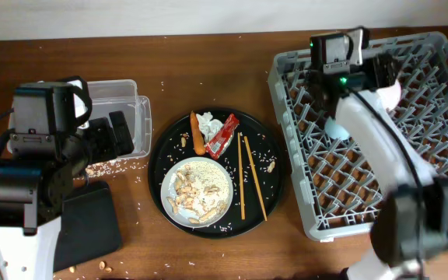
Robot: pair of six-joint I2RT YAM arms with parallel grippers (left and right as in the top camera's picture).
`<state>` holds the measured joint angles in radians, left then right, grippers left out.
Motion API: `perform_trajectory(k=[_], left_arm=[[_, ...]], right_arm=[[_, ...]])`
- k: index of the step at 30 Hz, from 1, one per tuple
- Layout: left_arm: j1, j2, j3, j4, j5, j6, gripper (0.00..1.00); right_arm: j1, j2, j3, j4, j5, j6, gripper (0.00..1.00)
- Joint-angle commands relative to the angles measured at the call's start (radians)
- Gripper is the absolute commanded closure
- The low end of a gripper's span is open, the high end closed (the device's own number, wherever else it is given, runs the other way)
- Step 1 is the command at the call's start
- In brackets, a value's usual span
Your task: Sort waste into correct bins and load items into the dishwasher rack
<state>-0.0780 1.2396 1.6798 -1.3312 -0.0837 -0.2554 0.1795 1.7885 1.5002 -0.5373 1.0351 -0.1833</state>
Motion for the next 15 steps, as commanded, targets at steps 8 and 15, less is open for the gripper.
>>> perform_trajectory(k=[8, 15], left_arm=[[0.005, -0.002, 0.007, 0.002, -0.011, -0.013, 0.00], [0.005, -0.002, 0.007, 0.002, -0.011, -0.013, 0.01]], right_arm=[[0.175, -0.225, 0.000, -0.311, -1.146, 0.306, 0.41], [0.220, 0.043, -0.022, -0.503, -1.167, 0.387, 0.44]])
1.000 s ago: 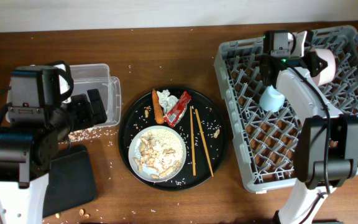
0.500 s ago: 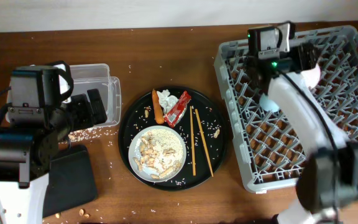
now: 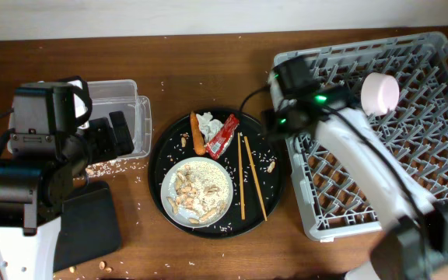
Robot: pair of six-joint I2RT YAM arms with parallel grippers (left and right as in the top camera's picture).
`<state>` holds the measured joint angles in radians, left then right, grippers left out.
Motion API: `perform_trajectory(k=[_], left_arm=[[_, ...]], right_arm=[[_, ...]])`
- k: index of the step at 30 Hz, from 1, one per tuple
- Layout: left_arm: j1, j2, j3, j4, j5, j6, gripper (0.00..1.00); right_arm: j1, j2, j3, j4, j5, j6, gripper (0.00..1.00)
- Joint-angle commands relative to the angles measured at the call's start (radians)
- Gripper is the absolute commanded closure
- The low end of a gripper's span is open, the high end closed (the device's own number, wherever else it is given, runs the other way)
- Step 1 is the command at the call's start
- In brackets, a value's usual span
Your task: Sort waste into correct bins and load items into the dishwasher rack
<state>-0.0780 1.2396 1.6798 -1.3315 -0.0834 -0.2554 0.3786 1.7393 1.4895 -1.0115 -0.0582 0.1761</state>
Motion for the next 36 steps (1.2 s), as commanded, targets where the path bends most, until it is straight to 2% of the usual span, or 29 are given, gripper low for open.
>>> perform_trajectory(k=[1, 6, 8, 12, 16, 20, 25, 26, 27, 28, 32, 36], left_arm=[[0.005, -0.002, 0.007, 0.002, -0.011, -0.013, 0.01], [0.005, -0.002, 0.007, 0.002, -0.011, -0.013, 0.01], [0.005, -0.002, 0.007, 0.002, -0.011, -0.013, 0.01], [0.005, -0.002, 0.007, 0.002, -0.011, -0.013, 0.01], [0.005, -0.002, 0.007, 0.002, -0.011, -0.013, 0.01], [0.005, -0.002, 0.007, 0.002, -0.011, -0.013, 0.00], [0.005, -0.002, 0.007, 0.002, -0.011, -0.013, 0.01], [0.005, -0.002, 0.007, 0.002, -0.011, -0.013, 0.01], [0.005, -0.002, 0.007, 0.002, -0.011, -0.013, 0.01], [0.005, -0.002, 0.007, 0.002, -0.011, -0.013, 0.00], [0.005, -0.002, 0.007, 0.002, -0.011, -0.013, 0.00], [0.005, -0.002, 0.007, 0.002, -0.011, -0.013, 0.01]], right_arm=[[0.029, 0.134, -0.011, -0.035, -0.078, -0.021, 0.44], [0.066, 0.262, -0.011, -0.048, -0.088, -0.076, 0.44], [0.081, 0.286, -0.012, -0.047, -0.135, -0.121, 0.44], [0.098, 0.311, -0.012, -0.051, -0.141, -0.116, 0.45], [0.098, 0.338, -0.032, -0.047, -0.139, -0.116, 0.56], [0.098, 0.345, -0.042, -0.040, -0.133, -0.116, 0.78], [0.100, 0.343, -0.047, -0.047, -0.133, -0.108, 0.78], [0.100, 0.343, -0.054, -0.044, -0.133, -0.108, 0.81], [0.100, 0.343, -0.058, -0.043, -0.133, -0.108, 0.91], [0.100, 0.343, -0.059, -0.044, -0.133, -0.108, 0.95], [0.093, 0.295, -0.016, -0.056, -0.133, -0.108, 0.96], [0.064, 0.134, 0.107, -0.097, -0.087, -0.108, 0.96]])
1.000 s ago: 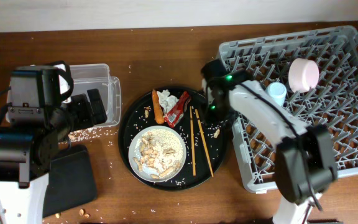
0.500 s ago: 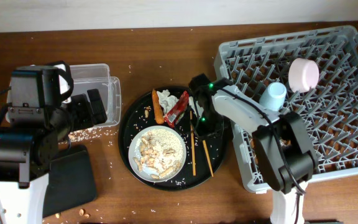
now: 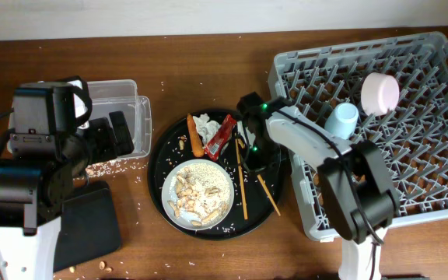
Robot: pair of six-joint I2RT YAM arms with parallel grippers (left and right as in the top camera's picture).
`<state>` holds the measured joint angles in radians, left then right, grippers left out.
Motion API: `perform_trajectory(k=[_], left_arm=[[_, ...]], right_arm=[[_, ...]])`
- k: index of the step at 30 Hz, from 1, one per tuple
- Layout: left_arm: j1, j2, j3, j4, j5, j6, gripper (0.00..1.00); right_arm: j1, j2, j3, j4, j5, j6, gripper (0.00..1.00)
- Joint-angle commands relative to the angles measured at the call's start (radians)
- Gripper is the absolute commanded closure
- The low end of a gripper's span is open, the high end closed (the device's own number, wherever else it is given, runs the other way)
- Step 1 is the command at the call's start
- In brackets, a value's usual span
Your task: Sort waste into correct bins and load items into the dishwasher rack
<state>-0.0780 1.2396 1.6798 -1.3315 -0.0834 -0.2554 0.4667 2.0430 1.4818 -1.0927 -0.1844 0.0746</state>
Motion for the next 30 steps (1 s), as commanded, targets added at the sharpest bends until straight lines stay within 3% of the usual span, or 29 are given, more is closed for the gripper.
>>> perform_trajectory(k=[1, 6, 14, 15, 16, 19, 25, 30], left_arm=[[0.005, -0.002, 0.007, 0.002, -0.011, -0.013, 0.01], [0.005, -0.002, 0.007, 0.002, -0.011, -0.013, 0.01], [0.005, -0.002, 0.007, 0.002, -0.011, -0.013, 0.01], [0.005, -0.002, 0.007, 0.002, -0.011, -0.013, 0.01], [0.004, -0.002, 0.007, 0.002, -0.011, -0.013, 0.01], [0.005, -0.002, 0.007, 0.002, -0.011, -0.013, 0.01], [0.005, -0.002, 0.007, 0.002, -0.011, -0.013, 0.01], [0.005, -0.002, 0.007, 0.002, -0.011, -0.013, 0.01]], right_arm=[[-0.035, -0.198, 0.137, -0.023, 0.061, -0.007, 0.96], [-0.167, -0.326, 0.184, -0.024, 0.191, -0.008, 0.96], [-0.277, -0.209, 0.103, 0.013, 0.194, -0.050, 0.95], [-0.274, -0.191, 0.104, 0.019, 0.195, -0.053, 0.90], [-0.270, -0.183, 0.104, 0.023, 0.206, -0.052, 0.76], [-0.265, -0.193, 0.106, 0.021, 0.201, -0.051, 0.59], [-0.116, -0.217, 0.090, -0.032, 0.098, -0.052, 0.54], [0.055, -0.211, -0.013, 0.057, 0.114, -0.029, 0.50]])
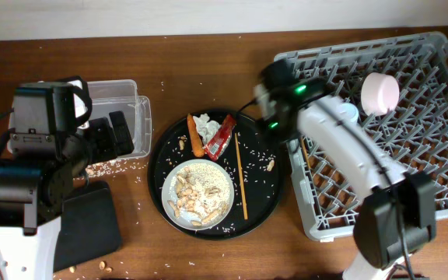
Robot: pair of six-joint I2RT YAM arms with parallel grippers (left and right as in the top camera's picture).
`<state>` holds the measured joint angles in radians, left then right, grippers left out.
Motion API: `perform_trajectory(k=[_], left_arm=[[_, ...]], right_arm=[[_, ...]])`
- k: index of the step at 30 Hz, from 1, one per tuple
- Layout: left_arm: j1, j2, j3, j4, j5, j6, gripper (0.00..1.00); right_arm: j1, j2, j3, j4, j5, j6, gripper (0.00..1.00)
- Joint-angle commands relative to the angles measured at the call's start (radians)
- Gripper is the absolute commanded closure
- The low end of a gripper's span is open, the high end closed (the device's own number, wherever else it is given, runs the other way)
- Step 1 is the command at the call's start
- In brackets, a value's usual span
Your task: Sort waste into correct bins and load items into the dishwasher rack
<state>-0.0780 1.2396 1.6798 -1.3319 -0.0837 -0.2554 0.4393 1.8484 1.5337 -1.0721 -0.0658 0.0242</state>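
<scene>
A black round tray [264, 204] holds a white bowl of food scraps [197, 190], a carrot piece [196, 135], a crumpled tissue [205, 123], a red wrapper [222, 136] and one chopstick [239, 175]. My right gripper [277, 124] hangs over the left edge of the grey dishwasher rack [411, 187]. It seems shut on the second chopstick, which is mostly hidden under the arm. A pink cup [381, 92] and a blue cup [348, 113] sit in the rack. My left gripper [111, 131] rests open by the clear bin [123, 97].
A black bin [92, 225] lies at the front left, beside the left arm's base. Crumbs and peanuts are scattered on the wooden table around the bins and the tray. The rack fills the right side, up to the table's far edge.
My right gripper has moved from the chopsticks on the tray up to the rack's left edge. One chopstick is gone from the tray and the other still lies there. The left arm is unchanged.
At first my right gripper was deep in the rack by the cups. It then stood at the rack's left rim, with both chopsticks on the tray. Later it was down on the chopsticks, one of them knocked askew. Now it is back at the rack and one chopstick has left the tray.
</scene>
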Motion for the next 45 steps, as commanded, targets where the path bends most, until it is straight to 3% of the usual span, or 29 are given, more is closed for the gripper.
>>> perform_trajectory(k=[1, 8, 13, 18, 21, 30, 32, 36, 45], left_arm=[[0.005, -0.002, 0.007, 0.003, -0.011, -0.013, 0.01], [0.005, -0.002, 0.007, 0.003, -0.011, -0.013, 0.01], [0.005, -0.002, 0.007, 0.003, -0.011, -0.013, 0.01], [0.005, -0.002, 0.007, 0.003, -0.011, -0.013, 0.01], [0.005, -0.002, 0.007, 0.003, -0.011, -0.013, 0.01], [0.005, -0.002, 0.007, 0.002, -0.011, -0.013, 0.01], [0.005, -0.002, 0.007, 0.003, -0.011, -0.013, 0.01], [0.005, -0.002, 0.007, 0.002, -0.011, -0.013, 0.00], [0.005, -0.002, 0.007, 0.002, -0.011, -0.013, 0.01]], right_arm=[[0.104, -0.015, -0.086, 0.057, 0.010, 0.041, 0.50], [0.150, -0.007, -0.253, 0.205, 0.032, 0.115, 0.48], [0.150, -0.007, -0.337, 0.277, -0.144, -0.025, 0.48], [0.150, -0.007, -0.337, 0.304, -0.137, -0.007, 0.48], [0.151, -0.006, -0.341, 0.337, -0.076, 0.048, 0.58], [0.149, 0.091, -0.375, 0.449, 0.049, 0.142, 0.72], [0.148, 0.102, -0.375, 0.448, 0.048, 0.142, 0.84], [0.148, 0.087, -0.367, 0.438, 0.062, 0.142, 0.96], [0.121, -0.161, -0.194, 0.275, 0.290, 0.142, 0.96]])
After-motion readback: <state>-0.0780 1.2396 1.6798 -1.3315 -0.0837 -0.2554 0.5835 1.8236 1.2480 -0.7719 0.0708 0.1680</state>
